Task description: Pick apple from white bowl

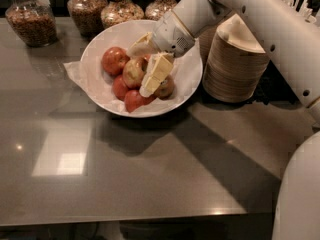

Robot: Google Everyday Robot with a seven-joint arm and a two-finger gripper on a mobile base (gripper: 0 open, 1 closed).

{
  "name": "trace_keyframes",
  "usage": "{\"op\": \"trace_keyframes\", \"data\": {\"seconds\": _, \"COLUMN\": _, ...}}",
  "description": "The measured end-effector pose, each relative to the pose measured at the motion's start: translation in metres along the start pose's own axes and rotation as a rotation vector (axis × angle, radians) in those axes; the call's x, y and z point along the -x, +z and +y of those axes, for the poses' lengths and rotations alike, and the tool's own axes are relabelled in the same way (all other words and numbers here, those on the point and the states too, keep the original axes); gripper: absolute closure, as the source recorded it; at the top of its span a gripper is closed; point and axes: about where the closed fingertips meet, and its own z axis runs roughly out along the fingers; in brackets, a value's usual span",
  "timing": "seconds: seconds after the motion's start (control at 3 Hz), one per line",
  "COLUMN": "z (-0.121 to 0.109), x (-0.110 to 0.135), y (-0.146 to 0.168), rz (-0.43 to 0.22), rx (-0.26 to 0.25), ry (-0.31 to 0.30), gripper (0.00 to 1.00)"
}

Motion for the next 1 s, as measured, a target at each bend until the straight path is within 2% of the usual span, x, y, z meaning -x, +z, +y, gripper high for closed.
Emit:
{"op": "trace_keyframes", "data": {"seconds": 0.33, "z": -0.001, "x": -0.0053, "y": 0.0047, "rz": -0.001, "rx": 0.01, "ry": 0.015, "gripper": 0.36}}
{"op": "trace_keyframes", "data": {"seconds": 1.0, "z": -0.001, "x": -0.0053, "y": 0.0047, "rz": -0.001, "rx": 0.01, "ry": 0.015, "gripper": 0.8}}
